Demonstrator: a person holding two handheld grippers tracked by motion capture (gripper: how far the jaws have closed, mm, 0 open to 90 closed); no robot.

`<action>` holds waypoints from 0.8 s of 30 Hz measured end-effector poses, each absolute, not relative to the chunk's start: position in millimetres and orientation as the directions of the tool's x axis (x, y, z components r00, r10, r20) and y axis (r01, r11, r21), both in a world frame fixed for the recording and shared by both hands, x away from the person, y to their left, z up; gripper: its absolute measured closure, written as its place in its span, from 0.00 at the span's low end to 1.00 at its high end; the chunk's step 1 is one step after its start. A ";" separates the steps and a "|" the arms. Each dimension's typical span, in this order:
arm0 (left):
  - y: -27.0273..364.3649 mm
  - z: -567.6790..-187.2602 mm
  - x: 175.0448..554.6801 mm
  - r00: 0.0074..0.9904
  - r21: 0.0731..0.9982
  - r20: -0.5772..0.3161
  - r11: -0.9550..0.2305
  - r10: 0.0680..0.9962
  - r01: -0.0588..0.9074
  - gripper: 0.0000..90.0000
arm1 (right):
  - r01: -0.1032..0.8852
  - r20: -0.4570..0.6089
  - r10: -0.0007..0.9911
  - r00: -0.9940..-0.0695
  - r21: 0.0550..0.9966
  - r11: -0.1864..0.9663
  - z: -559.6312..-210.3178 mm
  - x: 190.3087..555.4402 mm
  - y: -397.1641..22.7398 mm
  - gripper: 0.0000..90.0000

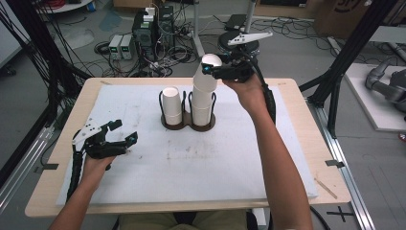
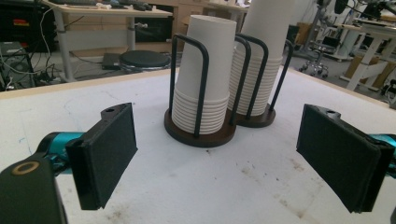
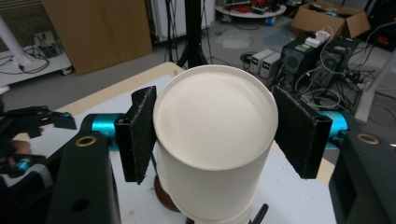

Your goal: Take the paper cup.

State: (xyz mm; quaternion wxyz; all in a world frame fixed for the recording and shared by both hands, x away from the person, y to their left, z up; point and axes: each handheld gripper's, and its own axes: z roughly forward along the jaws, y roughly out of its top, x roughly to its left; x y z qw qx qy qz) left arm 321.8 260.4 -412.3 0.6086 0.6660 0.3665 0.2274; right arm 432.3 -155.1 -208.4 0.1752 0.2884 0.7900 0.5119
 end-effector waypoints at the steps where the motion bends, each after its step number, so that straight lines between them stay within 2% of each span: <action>1: 259.4 -412.4 321.5 0.635 0.978 -0.140 0.005 0.760 0.209 0.13 | 0.273 0.020 0.628 -0.778 0.911 0.310 -208.5 427.0 -157.6 0.40; 10: 254.6 -409.1 315.5 0.677 0.986 -0.116 0.003 0.726 0.166 0.13 | 0.256 0.015 0.585 -0.811 0.908 0.331 -213.2 391.1 -173.1 0.40; 14: 248.1 -407.7 313.2 0.708 0.987 -0.109 -0.010 0.698 0.162 0.13 | 0.264 0.021 0.561 -0.827 0.897 0.355 -230.0 372.6 -177.5 0.40; 24: 242.8 -404.8 310.9 0.723 0.988 -0.102 -0.017 0.683 0.155 0.13 | 0.263 0.005 0.528 -0.849 0.872 0.414 -254.4 360.2 -169.0 0.40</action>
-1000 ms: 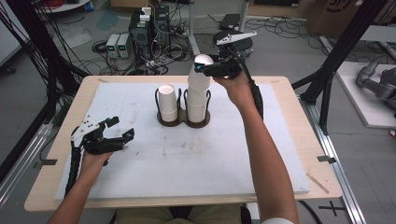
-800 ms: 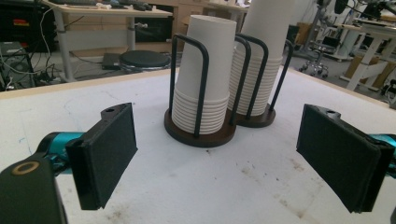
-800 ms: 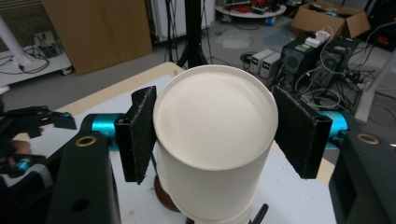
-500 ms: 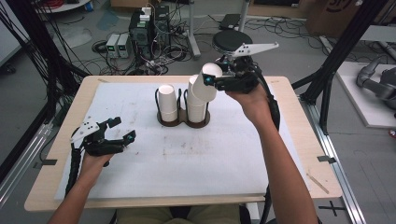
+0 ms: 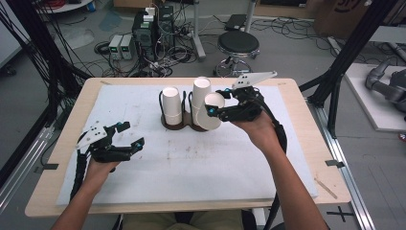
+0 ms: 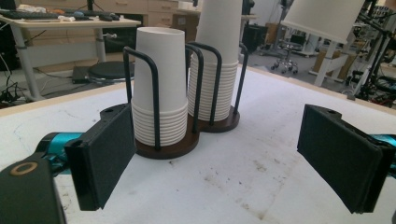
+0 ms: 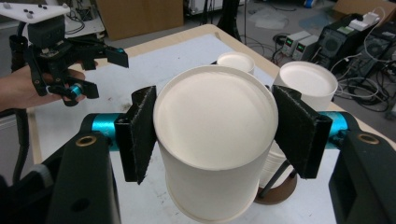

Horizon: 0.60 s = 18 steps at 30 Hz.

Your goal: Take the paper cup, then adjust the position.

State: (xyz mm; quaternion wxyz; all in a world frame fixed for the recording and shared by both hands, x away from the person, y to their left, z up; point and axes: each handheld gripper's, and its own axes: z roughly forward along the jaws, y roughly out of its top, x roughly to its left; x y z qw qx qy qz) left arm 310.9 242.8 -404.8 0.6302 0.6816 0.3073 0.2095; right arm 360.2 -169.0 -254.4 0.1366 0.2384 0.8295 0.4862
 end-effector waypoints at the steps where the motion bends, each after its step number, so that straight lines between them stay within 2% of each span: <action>1: 242.6 -404.6 311.5 0.723 0.988 -0.103 -0.014 0.683 0.154 0.13 | 0.264 0.008 0.527 -0.850 0.872 0.413 -255.6 360.3 -168.8 0.40; 18: 217.8 -393.7 310.6 0.798 0.991 -0.087 -0.033 0.596 0.133 0.13 | 0.267 0.041 0.485 -0.874 0.873 0.407 -274.3 354.7 -159.9 0.40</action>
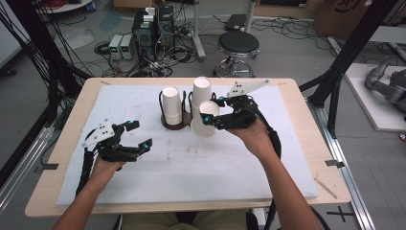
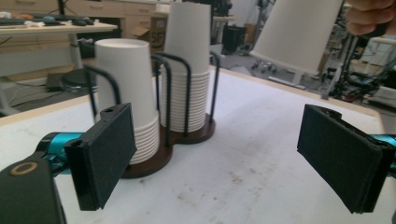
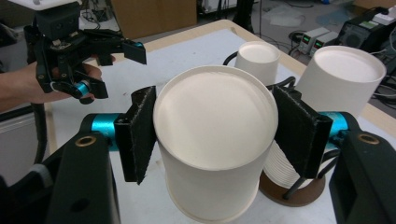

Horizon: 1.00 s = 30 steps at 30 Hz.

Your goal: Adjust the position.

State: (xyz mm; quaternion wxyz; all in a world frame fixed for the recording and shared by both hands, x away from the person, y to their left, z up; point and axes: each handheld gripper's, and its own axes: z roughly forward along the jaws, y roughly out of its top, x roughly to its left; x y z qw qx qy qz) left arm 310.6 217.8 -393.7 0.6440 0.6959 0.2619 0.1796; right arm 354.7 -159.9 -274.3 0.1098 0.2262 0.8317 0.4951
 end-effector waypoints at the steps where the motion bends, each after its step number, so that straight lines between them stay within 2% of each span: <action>1: 215.4 -392.7 309.5 0.808 0.990 -0.088 -0.038 0.582 0.136 0.13 | 0.265 0.040 0.480 -0.876 0.872 0.412 -275.0 353.7 -159.4 0.40; 10: 197.0 -384.9 306.1 0.863 0.989 -0.084 -0.063 0.497 0.133 0.13 | 0.244 0.052 0.419 -0.907 0.875 0.419 -275.4 343.7 -151.4 0.40; 16: 176.6 -379.5 305.5 0.894 0.987 -0.045 -0.117 0.445 0.108 0.13 | 0.225 0.056 0.369 -0.928 0.872 0.434 -277.2 336.6 -141.6 0.39; 30: 148.3 -375.1 302.2 0.921 0.987 -0.012 -0.145 0.388 0.074 0.13 | 0.204 0.054 0.311 -0.949 0.857 0.473 -286.8 327.3 -123.7 0.39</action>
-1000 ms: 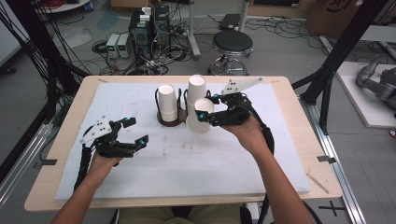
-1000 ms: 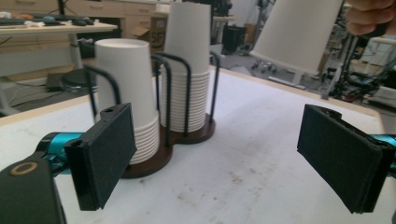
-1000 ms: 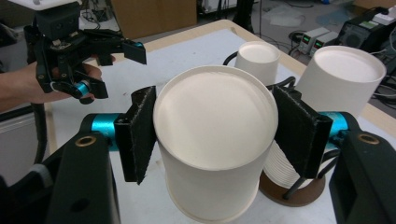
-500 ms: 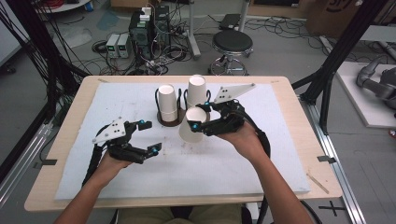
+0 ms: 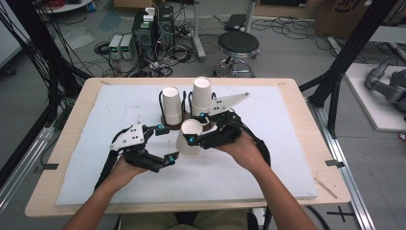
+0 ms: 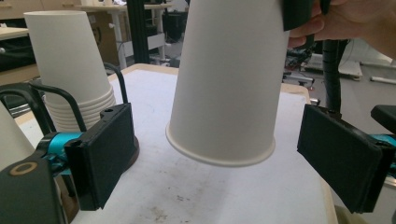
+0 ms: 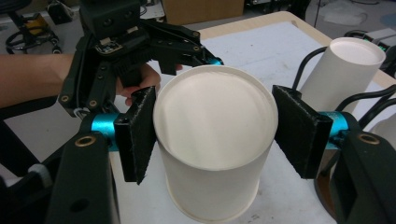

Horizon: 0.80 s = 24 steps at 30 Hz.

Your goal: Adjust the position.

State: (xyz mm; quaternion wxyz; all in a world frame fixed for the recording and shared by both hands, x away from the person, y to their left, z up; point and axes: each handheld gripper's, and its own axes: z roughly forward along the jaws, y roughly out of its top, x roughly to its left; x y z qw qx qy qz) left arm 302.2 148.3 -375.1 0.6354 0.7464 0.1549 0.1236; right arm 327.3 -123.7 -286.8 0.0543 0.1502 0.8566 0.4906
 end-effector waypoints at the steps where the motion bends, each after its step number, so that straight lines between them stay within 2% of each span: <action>1: 146.2 -375.7 302.9 0.923 0.986 -0.014 -0.147 0.385 0.077 0.13 | 0.204 0.058 0.306 -0.950 0.858 0.471 -287.3 326.7 -123.0 0.39; 16: 127.0 -382.5 306.7 0.945 0.977 -0.014 -0.196 0.325 0.082 0.14 | 0.216 0.101 0.262 -0.960 0.863 0.456 -293.8 323.0 -118.1 0.40; 18: 126.5 -383.7 306.6 0.954 0.974 -0.014 -0.210 0.301 0.080 0.24 | 0.223 0.113 0.260 -0.959 0.867 0.445 -295.2 323.3 -118.7 0.40; 24: 129.1 -381.8 306.8 0.955 0.968 -0.003 -0.240 0.297 0.077 0.28 | 0.236 0.129 0.260 -0.957 0.867 0.440 -298.3 324.3 -120.3 0.40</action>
